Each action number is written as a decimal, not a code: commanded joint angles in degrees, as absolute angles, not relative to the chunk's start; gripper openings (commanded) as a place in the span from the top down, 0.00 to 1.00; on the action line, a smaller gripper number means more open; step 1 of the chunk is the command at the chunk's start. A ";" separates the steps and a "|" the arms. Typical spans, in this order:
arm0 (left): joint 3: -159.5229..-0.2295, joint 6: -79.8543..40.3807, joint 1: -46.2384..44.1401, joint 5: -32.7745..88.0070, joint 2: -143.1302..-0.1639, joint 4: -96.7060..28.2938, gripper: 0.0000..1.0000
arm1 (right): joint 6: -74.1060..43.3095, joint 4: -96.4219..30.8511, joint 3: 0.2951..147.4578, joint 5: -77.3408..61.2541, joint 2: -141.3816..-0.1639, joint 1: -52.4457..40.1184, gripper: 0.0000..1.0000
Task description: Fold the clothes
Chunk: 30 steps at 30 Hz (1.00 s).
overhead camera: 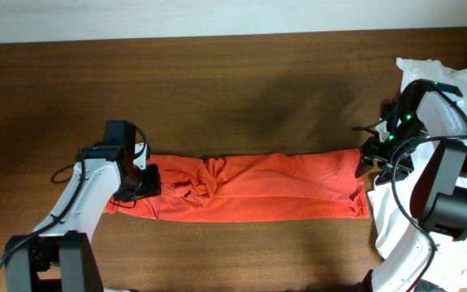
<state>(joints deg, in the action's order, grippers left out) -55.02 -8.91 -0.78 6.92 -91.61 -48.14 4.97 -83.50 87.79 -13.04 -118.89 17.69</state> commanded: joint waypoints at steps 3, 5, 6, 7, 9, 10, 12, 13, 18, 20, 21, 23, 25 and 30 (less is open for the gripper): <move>-50.68 -9.65 -0.58 6.17 -91.37 -42.87 0.62 | 5.56 -83.59 87.42 -13.61 -118.32 17.65 0.43; -49.82 -9.76 -0.58 6.20 -91.37 -40.66 0.85 | 5.56 -83.68 87.42 -14.09 -118.32 17.65 0.43; -49.82 -9.82 -0.58 6.17 -91.37 -40.73 0.96 | 5.58 -83.70 87.42 -14.31 -118.32 17.65 0.43; -49.87 -9.80 -0.45 5.85 -91.35 -41.34 1.00 | 5.58 -83.70 87.42 -14.41 -118.32 17.65 0.43; -50.54 -9.87 0.93 1.76 -91.35 -45.43 1.00 | 5.58 -83.72 87.42 -14.41 -118.32 17.65 0.43; -50.85 -9.87 1.76 1.21 -91.31 -47.18 1.00 | 5.58 -83.72 87.42 -14.41 -118.32 17.65 0.43; -51.16 -9.82 4.69 2.07 -91.31 -50.78 1.00 | 5.56 -83.50 87.42 -14.41 -118.32 17.65 0.43; -51.16 -9.82 5.23 2.85 -91.31 -51.07 1.00 | 5.58 -83.50 87.42 -14.41 -118.32 17.65 0.43; -54.19 -9.78 5.80 5.87 -91.24 -50.30 0.41 | 5.58 -83.50 87.42 -14.41 -118.32 17.65 0.43; -57.74 -9.80 5.80 6.22 -91.20 -51.27 0.41 | 5.58 -83.48 87.42 -14.41 -118.32 17.65 0.43; -59.40 -9.82 5.80 6.20 -91.20 -50.87 0.41 | 5.56 -83.48 87.42 -14.41 -118.32 17.65 0.43; -59.35 -9.82 5.80 6.04 -91.29 -47.66 0.41 | 5.56 -83.42 87.42 -14.46 -118.32 17.65 0.43; -59.09 -9.82 5.80 4.49 -91.37 -45.32 0.41 | 5.56 -83.11 87.42 -14.66 -118.32 17.65 0.43; -59.09 -9.82 5.80 -0.60 -93.21 -43.07 0.42 | 5.56 -83.09 87.42 -14.76 -118.32 17.65 0.43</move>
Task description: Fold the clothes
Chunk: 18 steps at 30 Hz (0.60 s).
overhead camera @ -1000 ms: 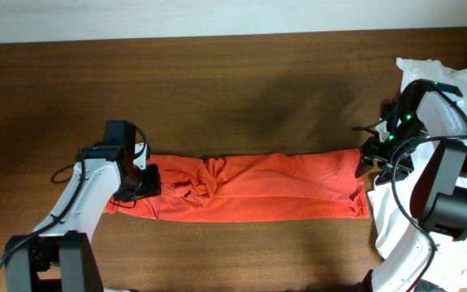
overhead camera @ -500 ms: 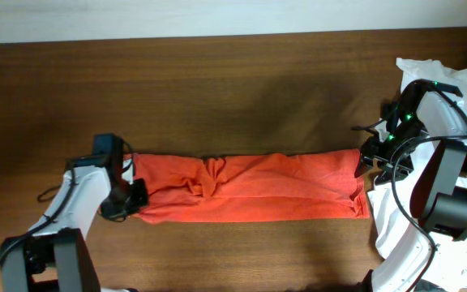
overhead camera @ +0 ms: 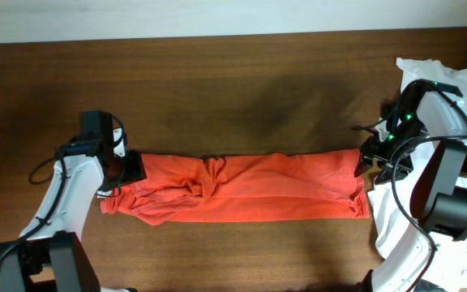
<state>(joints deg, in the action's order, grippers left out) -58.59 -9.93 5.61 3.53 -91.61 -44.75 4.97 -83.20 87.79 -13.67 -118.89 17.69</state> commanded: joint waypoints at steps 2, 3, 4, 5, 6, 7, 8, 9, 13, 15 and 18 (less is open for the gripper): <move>-59.09 -9.80 5.80 0.08 -95.04 -41.43 0.45 | 5.56 -83.11 87.42 -14.85 -118.32 17.65 0.43; -59.09 -9.82 5.80 0.64 -95.98 -41.06 0.47 | 5.56 -83.13 87.42 -14.85 -118.32 17.65 0.43; -59.09 -9.80 5.80 1.78 -97.58 -40.38 0.53 | 5.56 -83.13 87.42 -14.85 -118.32 17.65 0.43; -59.07 -9.80 5.80 2.13 -98.70 -39.72 0.69 | 5.56 -83.13 87.42 -14.83 -118.32 17.65 0.43; -59.09 -9.80 5.80 2.13 -99.39 -39.55 0.81 | 5.56 -83.13 87.42 -14.85 -118.32 17.65 0.43; -59.09 -9.80 5.80 2.13 -99.44 -39.62 0.90 | 5.56 -83.15 87.42 -14.83 -118.32 17.65 0.43; -59.09 -9.80 5.80 2.11 -99.37 -39.62 0.98 | 5.56 -83.18 87.42 -14.83 -118.32 17.65 0.43; -59.20 -9.74 5.85 1.83 -99.04 -39.62 1.00 | 5.56 -83.15 87.42 -14.83 -118.32 17.65 0.43; -59.64 -9.58 8.43 -1.32 -97.41 -39.88 1.00 | 5.56 -83.07 87.42 -14.83 -118.32 17.65 0.43; -59.64 -9.61 10.46 -1.34 -97.36 -40.01 1.00 | 5.58 -82.91 87.42 -14.81 -118.32 17.65 0.43; -59.64 -9.82 15.55 -1.19 -97.36 -40.01 1.00 | 5.56 -82.65 87.42 -14.83 -118.32 17.65 0.43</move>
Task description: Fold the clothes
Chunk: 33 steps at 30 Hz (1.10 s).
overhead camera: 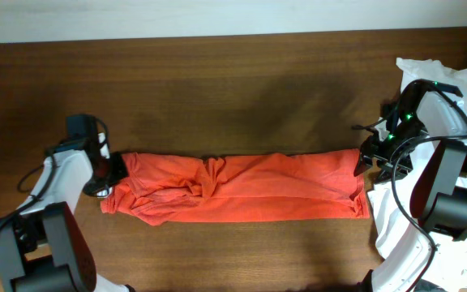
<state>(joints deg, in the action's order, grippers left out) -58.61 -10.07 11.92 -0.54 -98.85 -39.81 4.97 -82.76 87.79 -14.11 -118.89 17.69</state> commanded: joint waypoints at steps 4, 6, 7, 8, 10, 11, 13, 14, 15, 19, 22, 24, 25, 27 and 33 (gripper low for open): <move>-59.64 -4.10 16.25 17.28 -97.36 -39.68 0.99 | 5.56 -82.63 87.42 -14.83 -118.32 17.65 0.43; -59.64 -3.60 15.25 17.61 -97.36 -39.44 0.79 | 5.56 -82.81 87.42 -14.83 -118.32 17.65 0.43; -59.64 -3.60 15.20 18.90 -97.36 -39.22 0.75 | 5.56 -82.96 87.42 -14.83 -118.32 17.65 0.43; -59.64 -3.57 15.22 20.16 -97.36 -39.00 0.73 | 5.56 -83.00 87.42 -14.83 -118.32 17.65 0.43; -59.64 -3.57 15.22 21.69 -97.36 -38.50 0.71 | 5.56 -82.81 87.42 -14.81 -118.32 17.65 0.42; -59.61 -3.57 15.22 21.63 -97.38 -38.13 0.71 | 5.54 -82.76 87.42 -14.83 -118.32 17.65 0.42; -59.61 -3.57 15.09 20.93 -97.38 -37.76 0.71 | 5.52 -82.98 87.42 -14.83 -118.32 17.65 0.42; -59.57 -3.60 15.09 20.25 -97.38 -37.69 0.70 | 5.54 -83.15 87.42 -14.83 -118.32 17.65 0.42; -59.20 -3.64 15.09 18.39 -97.38 -37.43 0.71 | 5.54 -83.37 87.42 -14.83 -118.32 17.65 0.42; -57.98 -3.81 15.09 16.69 -98.06 -36.14 0.52 | 5.56 -83.02 87.42 -14.81 -118.32 17.65 0.38; -57.95 -3.81 14.90 16.73 -100.90 -35.42 0.53 | 5.58 -83.07 87.42 -14.74 -118.32 17.65 0.36; -57.95 -3.79 14.90 16.69 -102.37 -34.65 0.94 | 5.58 -83.20 87.42 -14.15 -118.32 17.65 0.36; -57.95 -3.81 15.07 15.51 -103.02 -33.80 0.99 | 5.58 -83.37 87.42 -13.45 -118.32 17.65 0.33; -57.95 -3.84 15.31 12.10 -103.20 -32.73 1.00 | 5.58 -84.14 87.33 -11.60 -118.32 17.65 0.29; -59.75 -6.74 18.28 13.91 -102.91 -34.13 0.92 | 7.31 -79.31 80.29 -12.29 -118.32 17.63 0.24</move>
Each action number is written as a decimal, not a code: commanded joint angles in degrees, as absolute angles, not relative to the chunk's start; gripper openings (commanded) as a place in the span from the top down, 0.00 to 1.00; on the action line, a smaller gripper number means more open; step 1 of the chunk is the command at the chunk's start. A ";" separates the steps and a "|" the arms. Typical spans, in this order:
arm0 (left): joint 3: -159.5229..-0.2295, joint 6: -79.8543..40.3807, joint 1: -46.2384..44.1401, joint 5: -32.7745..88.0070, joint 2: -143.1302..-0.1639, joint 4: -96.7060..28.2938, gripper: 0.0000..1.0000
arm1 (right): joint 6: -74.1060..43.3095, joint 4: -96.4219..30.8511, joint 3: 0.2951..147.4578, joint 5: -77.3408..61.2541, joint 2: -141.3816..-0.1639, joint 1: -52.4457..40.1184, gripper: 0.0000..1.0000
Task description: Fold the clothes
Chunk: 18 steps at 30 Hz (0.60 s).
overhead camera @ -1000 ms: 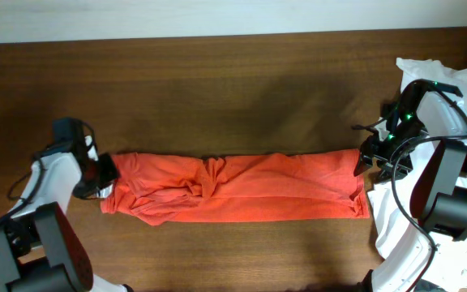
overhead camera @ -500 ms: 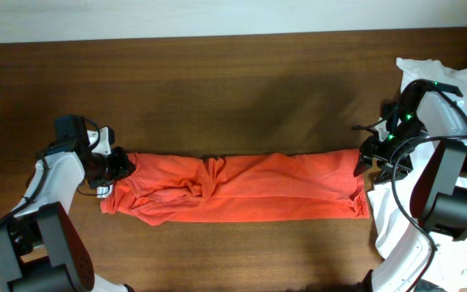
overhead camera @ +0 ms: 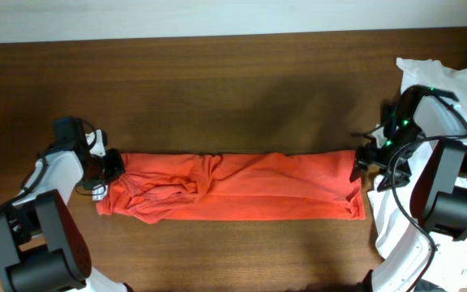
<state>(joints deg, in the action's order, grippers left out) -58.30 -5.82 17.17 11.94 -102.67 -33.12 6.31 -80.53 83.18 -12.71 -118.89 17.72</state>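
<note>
An orange garment (overhead camera: 242, 188) lies folded into a long strip running left to right across the brown table (overhead camera: 233, 89), with a bunched wrinkle near its middle left. My left gripper (overhead camera: 113, 167) is at the strip's upper left corner, shut on the cloth. At the upper right corner, my right gripper (overhead camera: 357, 166) is also shut on the fabric. The fingertips of both are partly hidden by the arms and the cloth.
A pile of white clothes (overhead camera: 460, 81) sits at the table's right edge, under and behind the right arm. More white fabric (overhead camera: 392, 231) hangs near the front right. The table's back edge meets a pale wall.
My left gripper has moved a little further left with the cloth's corner, and the strip's left end followed. The right gripper and the right end have shifted slightly left.
The left gripper first held the strip's left end, well in from where it is now. At each later moment it stood further left, and the wrinkled left part was drawn out longer. The right gripper stayed at the right corner until its small leftward shift now.
</note>
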 commanded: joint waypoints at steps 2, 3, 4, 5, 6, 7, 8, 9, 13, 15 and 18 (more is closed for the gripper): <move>-61.39 -6.76 18.28 14.17 -102.17 -36.27 0.63 | 7.31 -77.58 77.76 -12.49 -118.32 17.63 0.24; -62.43 -6.76 18.28 14.17 -101.56 -38.09 0.51 | 8.54 -76.84 76.44 -14.41 -118.32 17.63 0.24; -63.59 -6.79 18.28 14.17 -100.66 -40.16 0.46 | 10.87 -76.40 75.40 -17.82 -118.32 17.63 0.24; -65.12 -6.81 18.28 14.17 -99.37 -43.55 0.43 | 13.45 -75.72 74.70 -23.14 -118.32 17.63 0.24; -65.76 -6.81 18.28 14.17 -98.61 -45.15 0.43 | 13.56 -75.57 74.65 -24.03 -118.32 17.63 0.24; -66.26 -6.81 18.28 14.17 -97.58 -46.54 0.43 | 13.50 -75.61 74.61 -24.03 -118.32 17.58 0.25; -66.43 -6.81 18.28 14.17 -96.44 -47.55 0.43 | 13.50 -75.64 74.50 -24.01 -118.32 17.43 0.27; -66.43 -6.81 18.28 14.20 -95.29 -48.23 0.43 | 13.50 -75.33 74.22 -23.99 -118.32 16.91 0.28; -66.43 -6.81 18.28 14.20 -93.73 -49.93 0.42 | 13.04 -69.78 71.77 -23.20 -118.32 14.57 0.34; -66.43 -6.81 18.28 14.17 -93.73 -50.19 0.42 | 12.82 -69.17 72.14 -21.56 -118.32 14.26 0.42; -66.43 -6.81 18.28 14.17 -93.73 -50.15 0.42 | 8.88 -69.91 73.84 -14.94 -118.30 14.70 0.43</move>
<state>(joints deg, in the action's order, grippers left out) -65.60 -6.92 18.04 13.50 -94.70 -50.11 11.62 -71.35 72.79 -21.28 -117.91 15.05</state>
